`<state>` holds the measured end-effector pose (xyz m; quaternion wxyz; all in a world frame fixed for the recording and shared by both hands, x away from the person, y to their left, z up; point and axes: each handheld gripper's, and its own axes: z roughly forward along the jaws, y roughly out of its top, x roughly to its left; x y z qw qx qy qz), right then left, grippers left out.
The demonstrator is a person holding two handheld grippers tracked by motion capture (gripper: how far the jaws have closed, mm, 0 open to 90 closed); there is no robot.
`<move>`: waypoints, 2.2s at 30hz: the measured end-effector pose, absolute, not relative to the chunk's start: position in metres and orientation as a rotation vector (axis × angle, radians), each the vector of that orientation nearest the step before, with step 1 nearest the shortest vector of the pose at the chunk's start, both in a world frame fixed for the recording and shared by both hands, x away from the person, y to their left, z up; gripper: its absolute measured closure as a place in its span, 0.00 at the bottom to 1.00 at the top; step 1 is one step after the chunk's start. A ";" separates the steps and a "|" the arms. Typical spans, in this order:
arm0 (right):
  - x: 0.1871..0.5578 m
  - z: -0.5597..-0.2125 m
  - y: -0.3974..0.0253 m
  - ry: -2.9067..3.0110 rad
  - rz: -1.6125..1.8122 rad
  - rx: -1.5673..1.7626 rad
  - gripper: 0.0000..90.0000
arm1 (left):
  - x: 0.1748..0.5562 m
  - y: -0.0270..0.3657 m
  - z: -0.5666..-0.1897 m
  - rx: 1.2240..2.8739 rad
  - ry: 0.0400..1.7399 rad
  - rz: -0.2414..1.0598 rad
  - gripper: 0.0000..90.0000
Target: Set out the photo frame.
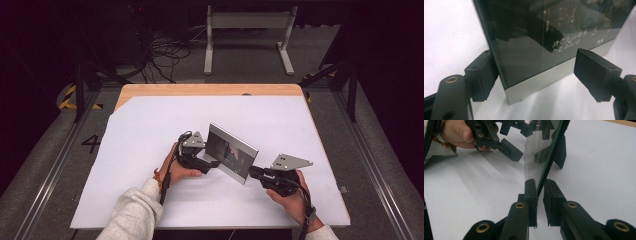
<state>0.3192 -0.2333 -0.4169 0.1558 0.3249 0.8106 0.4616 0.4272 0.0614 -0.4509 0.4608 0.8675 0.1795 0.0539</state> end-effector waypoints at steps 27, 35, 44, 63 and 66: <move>0.318 -0.415 -0.232 2.222 1.369 0.947 0.92 | 0.426 0.065 -0.451 2.153 0.449 0.121 0.29; 0.322 -0.415 -0.231 2.225 1.376 0.948 0.92 | 0.422 0.069 -0.451 2.160 0.441 0.117 0.29; 0.329 -0.416 -0.231 2.229 1.391 0.949 0.93 | 0.410 0.080 -0.448 2.200 0.433 0.144 0.33; 0.332 -0.414 -0.232 2.202 1.385 0.927 0.94 | 0.396 0.091 -0.440 2.141 0.440 0.176 0.30; 0.331 -0.413 -0.234 2.193 1.395 0.932 0.95 | 0.397 0.092 -0.438 2.104 0.447 0.186 0.31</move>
